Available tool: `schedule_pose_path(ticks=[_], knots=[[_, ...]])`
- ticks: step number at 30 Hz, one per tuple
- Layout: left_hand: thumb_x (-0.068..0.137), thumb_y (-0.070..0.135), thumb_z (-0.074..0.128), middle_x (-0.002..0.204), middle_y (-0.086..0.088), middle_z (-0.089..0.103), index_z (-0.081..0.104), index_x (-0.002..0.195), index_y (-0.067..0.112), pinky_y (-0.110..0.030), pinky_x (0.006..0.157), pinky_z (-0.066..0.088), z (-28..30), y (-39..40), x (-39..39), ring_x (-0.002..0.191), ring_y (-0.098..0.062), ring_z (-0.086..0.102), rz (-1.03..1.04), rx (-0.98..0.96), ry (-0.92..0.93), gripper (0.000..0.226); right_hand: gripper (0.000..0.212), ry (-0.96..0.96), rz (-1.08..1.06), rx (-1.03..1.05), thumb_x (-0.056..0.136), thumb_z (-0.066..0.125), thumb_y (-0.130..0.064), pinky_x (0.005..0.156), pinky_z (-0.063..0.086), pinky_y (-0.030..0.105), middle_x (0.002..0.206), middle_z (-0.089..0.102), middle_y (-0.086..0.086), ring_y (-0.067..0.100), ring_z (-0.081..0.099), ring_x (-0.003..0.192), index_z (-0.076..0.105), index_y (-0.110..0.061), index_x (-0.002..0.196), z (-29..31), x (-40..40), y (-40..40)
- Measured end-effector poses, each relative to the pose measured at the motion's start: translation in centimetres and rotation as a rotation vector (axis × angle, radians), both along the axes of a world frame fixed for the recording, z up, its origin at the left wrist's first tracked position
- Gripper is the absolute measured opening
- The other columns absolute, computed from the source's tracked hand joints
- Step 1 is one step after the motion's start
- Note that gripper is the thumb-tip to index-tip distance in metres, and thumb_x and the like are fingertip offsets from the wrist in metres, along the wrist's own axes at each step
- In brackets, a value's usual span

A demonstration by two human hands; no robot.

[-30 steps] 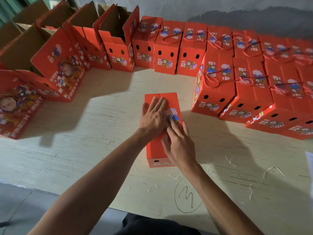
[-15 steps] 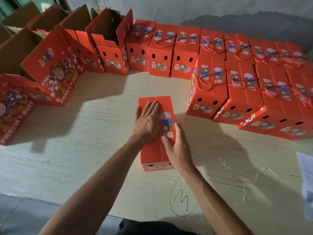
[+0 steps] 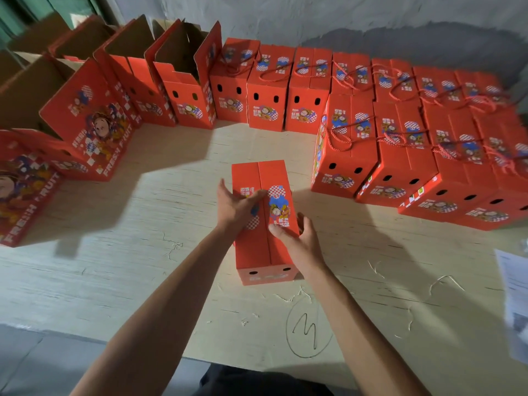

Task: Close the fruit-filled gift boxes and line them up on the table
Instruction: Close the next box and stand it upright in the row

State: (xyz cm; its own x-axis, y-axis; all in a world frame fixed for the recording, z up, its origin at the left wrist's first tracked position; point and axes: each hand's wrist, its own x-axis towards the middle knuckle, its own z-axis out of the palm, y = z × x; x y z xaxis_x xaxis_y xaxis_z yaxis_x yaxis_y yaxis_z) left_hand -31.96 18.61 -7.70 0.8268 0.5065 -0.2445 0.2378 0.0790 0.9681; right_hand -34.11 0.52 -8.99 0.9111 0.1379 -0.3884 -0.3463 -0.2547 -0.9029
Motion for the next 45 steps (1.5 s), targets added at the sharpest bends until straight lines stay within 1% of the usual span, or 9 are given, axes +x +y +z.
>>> schedule_pose_path(ticks=[5,11,15,19,24,28,34,40,45], knots=[[0.087,0.037,0.081,0.094,-0.018,0.078,0.076,0.095,0.006,-0.049,0.08,0.064,-0.4,0.5,-0.9,0.085,-0.03,0.076,-0.04,-0.083,0.087,0.033,0.076,0.394,-0.089,0.09,0.073,0.067,-0.082,0.091,0.049,0.035,0.108,0.073,-0.004,0.015,0.067,0.101,0.062,-0.025,0.123,1.0,1.0,-0.1],[0.091,0.064,0.063,0.075,-0.014,0.07,0.066,0.07,0.005,-0.034,0.061,0.049,-0.5,1.4,-2.1,0.068,-0.023,0.063,0.06,0.135,0.27,0.062,0.079,0.614,-0.115,0.181,0.077,0.058,-0.087,0.102,0.054,0.05,0.119,0.075,0.01,0.028,0.07,0.112,0.064,-0.024,0.124,1.4,1.7,-1.0],[0.092,0.056,0.068,0.067,-0.012,0.059,0.061,0.071,0.002,-0.027,0.046,0.044,0.3,2.7,-3.2,0.055,-0.021,0.053,-0.041,0.16,0.28,0.058,0.044,0.542,-0.252,0.236,0.097,0.067,-0.043,0.102,0.054,0.05,0.112,0.076,0.015,0.031,0.071,0.108,0.066,-0.011,0.127,1.9,2.9,-0.8],[0.099,0.039,0.064,0.061,-0.013,0.058,0.061,0.067,0.004,-0.033,0.06,0.045,2.9,3.3,-3.2,0.058,-0.021,0.052,-0.07,0.176,0.159,0.047,0.011,0.317,-0.311,0.407,0.093,0.074,-0.023,0.067,0.053,0.028,0.089,0.078,0.006,0.015,0.067,0.07,0.073,-0.011,0.093,5.5,5.1,0.0],[0.097,0.024,0.042,0.099,-0.018,0.074,0.071,0.087,0.003,-0.047,0.074,0.064,9.6,2.1,-0.9,0.082,-0.023,0.069,-0.182,-0.172,-0.103,0.037,0.02,-0.156,-0.13,0.415,0.096,0.07,-0.023,0.052,0.053,0.027,0.087,0.078,0.013,0.017,0.066,0.059,0.073,-0.004,0.104,12.9,8.7,3.5],[0.101,0.001,0.041,0.09,-0.011,0.072,0.071,0.089,0.002,-0.047,0.078,0.063,11.7,1.3,0.4,0.088,-0.028,0.07,-0.172,0.18,-0.148,0.033,0.014,-0.329,0.166,0.099,0.097,0.068,-0.023,0.069,0.063,0.037,0.085,0.079,0.008,0.022,0.078,0.074,0.076,-0.011,0.102,14.3,9.1,5.9],[0.08,0.007,0.056,0.071,-0.013,0.072,0.077,0.077,0.005,-0.049,0.059,0.055,11.1,2.2,-0.3,0.063,-0.023,0.063,-0.166,0.57,-0.267,0.022,0.029,-0.27,0.244,-0.074,0.091,0.071,-0.033,0.069,0.061,0.032,0.076,0.077,0.003,0.013,0.074,0.067,0.077,-0.006,0.083,13.6,9.1,7.5],[0.074,-0.001,0.067,0.078,-0.027,0.072,0.073,0.081,-0.005,-0.064,0.069,0.059,11.5,2.8,1.9,0.077,-0.047,0.072,-0.136,0.276,-0.169,0.01,0.035,-0.147,0.22,0.047,0.089,0.079,-0.028,0.063,0.063,0.033,0.094,0.074,0.009,0.021,0.076,0.07,0.069,-0.004,0.113,14.5,9.1,9.3],[0.08,-0.009,0.061,0.08,-0.029,0.072,0.073,0.084,-0.006,-0.065,0.07,0.059,13.5,2.5,5.8,0.078,-0.049,0.072,-0.14,0.251,-0.121,0.013,0.025,-0.286,0.023,-0.036,0.083,0.083,-0.036,0.064,0.064,0.036,0.088,0.077,0.006,0.021,0.074,0.065,0.069,-0.017,0.091,15.8,11.2,9.6]])
